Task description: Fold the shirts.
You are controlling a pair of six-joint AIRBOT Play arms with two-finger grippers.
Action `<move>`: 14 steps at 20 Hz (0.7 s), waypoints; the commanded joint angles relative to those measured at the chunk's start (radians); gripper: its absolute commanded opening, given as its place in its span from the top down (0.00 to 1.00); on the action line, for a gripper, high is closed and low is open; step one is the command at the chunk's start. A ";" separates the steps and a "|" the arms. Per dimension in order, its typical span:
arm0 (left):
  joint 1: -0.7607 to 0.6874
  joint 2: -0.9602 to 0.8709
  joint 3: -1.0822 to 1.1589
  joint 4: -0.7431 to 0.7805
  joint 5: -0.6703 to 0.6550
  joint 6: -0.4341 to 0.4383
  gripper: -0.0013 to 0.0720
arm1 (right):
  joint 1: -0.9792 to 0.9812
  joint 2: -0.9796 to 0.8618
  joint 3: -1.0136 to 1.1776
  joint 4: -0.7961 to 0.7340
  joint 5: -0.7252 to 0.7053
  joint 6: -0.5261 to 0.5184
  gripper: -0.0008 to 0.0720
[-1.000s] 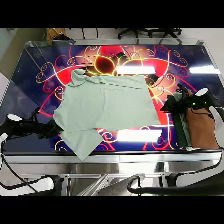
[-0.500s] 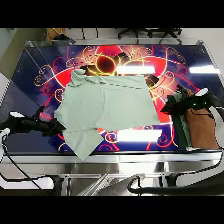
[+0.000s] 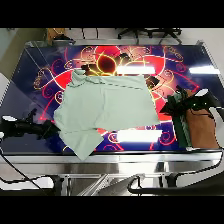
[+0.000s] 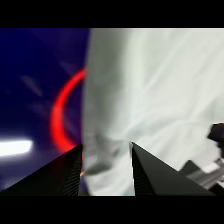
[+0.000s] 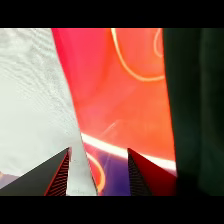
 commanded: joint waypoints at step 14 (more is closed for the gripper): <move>0.066 -0.061 0.036 -0.172 -0.090 0.113 0.96 | 0.055 -0.096 -0.032 0.005 0.078 0.006 0.38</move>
